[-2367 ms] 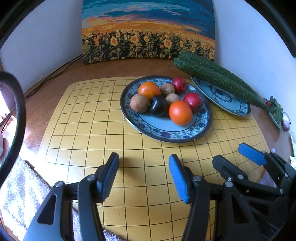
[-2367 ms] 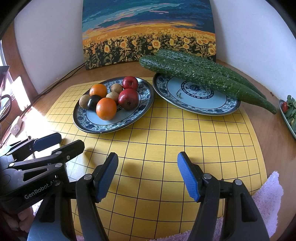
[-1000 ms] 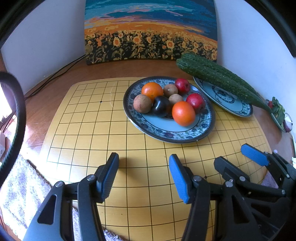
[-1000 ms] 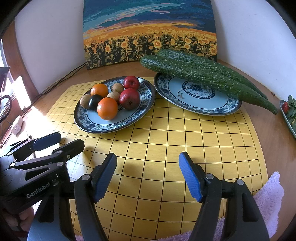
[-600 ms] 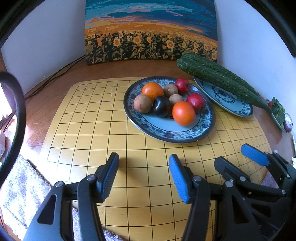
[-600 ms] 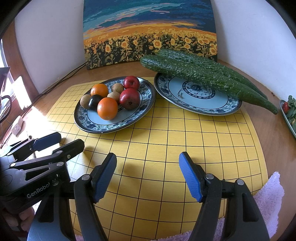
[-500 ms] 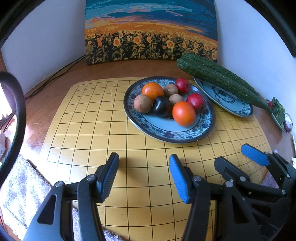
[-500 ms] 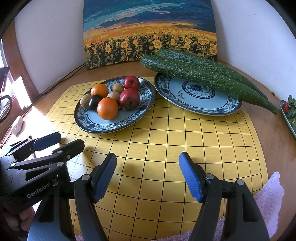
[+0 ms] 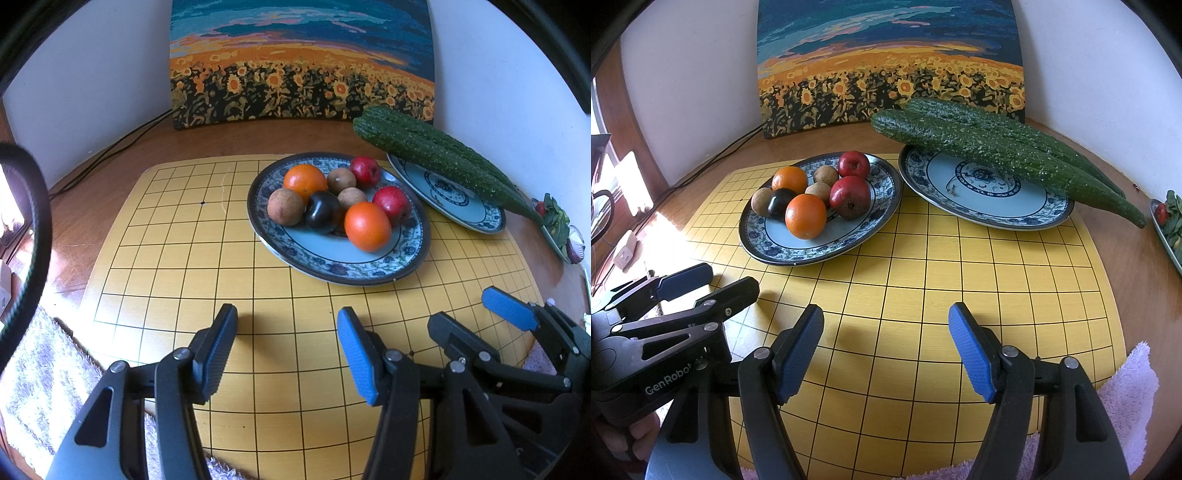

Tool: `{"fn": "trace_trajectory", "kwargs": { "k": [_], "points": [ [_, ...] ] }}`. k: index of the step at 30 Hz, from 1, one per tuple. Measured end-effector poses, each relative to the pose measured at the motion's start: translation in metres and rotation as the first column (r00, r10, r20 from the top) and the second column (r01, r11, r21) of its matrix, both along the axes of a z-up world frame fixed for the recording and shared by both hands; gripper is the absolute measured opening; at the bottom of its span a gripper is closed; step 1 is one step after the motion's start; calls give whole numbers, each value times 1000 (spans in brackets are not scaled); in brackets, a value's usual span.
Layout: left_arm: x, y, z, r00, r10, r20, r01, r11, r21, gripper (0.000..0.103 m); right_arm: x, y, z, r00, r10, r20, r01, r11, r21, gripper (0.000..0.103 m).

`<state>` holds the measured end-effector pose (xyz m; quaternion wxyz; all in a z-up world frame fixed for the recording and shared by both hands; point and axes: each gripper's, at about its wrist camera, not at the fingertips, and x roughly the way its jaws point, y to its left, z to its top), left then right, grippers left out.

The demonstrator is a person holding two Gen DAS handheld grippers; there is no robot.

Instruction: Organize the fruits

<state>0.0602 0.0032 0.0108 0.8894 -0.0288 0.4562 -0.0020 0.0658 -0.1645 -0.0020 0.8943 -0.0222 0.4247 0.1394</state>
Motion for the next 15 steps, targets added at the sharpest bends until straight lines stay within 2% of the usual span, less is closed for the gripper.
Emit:
{"fn": "trace_trajectory", "kwargs": {
  "k": [15],
  "points": [
    [-1,0,0,1000,3,3,-3,1000,3,59,0,2,0,1000,2,0,-2,1000,-7,72]
  ]
}}
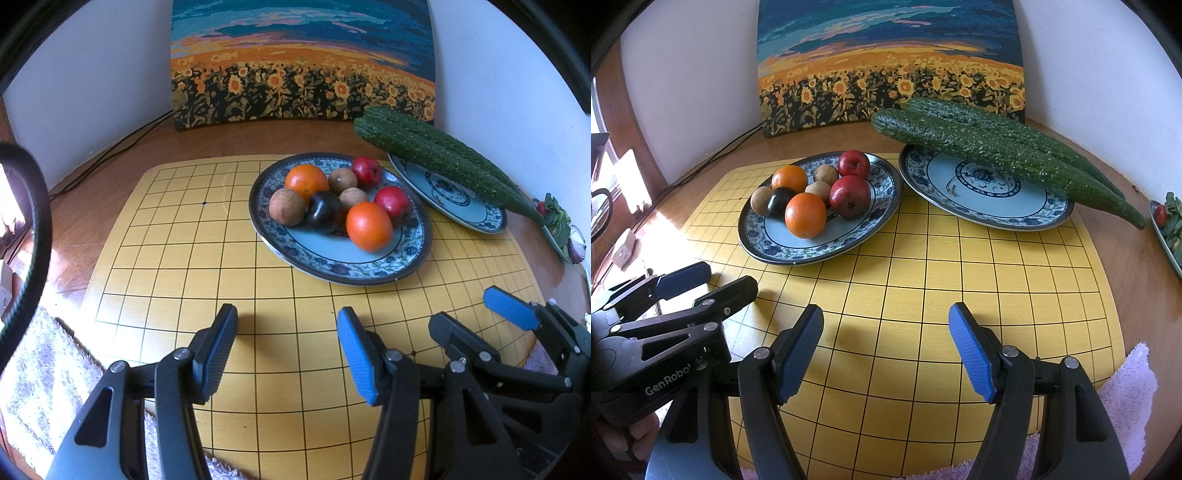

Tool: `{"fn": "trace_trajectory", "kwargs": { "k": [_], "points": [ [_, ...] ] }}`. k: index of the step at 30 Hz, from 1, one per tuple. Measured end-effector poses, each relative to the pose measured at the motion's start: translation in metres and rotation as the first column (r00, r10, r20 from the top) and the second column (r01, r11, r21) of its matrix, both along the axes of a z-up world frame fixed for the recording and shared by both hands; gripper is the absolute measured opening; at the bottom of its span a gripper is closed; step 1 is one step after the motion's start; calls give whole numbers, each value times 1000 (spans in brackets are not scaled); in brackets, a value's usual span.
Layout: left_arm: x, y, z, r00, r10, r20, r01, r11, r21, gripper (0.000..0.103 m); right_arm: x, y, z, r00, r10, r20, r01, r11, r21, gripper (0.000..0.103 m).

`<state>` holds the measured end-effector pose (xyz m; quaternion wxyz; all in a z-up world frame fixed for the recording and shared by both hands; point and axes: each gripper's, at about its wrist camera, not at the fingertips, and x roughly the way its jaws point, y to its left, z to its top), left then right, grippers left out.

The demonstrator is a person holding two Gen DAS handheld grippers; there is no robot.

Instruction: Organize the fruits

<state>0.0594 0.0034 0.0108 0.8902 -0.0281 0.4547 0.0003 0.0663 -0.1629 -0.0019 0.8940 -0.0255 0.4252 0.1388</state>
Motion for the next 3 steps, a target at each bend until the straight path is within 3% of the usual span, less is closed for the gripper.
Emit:
{"fn": "trace_trajectory", "kwargs": {
  "k": [3],
  "points": [
    [1,1,0,1000,1,0,-1,1000,-1,59,0,0,0,1000,0,0,0,1000,0,72]
  ]
}}
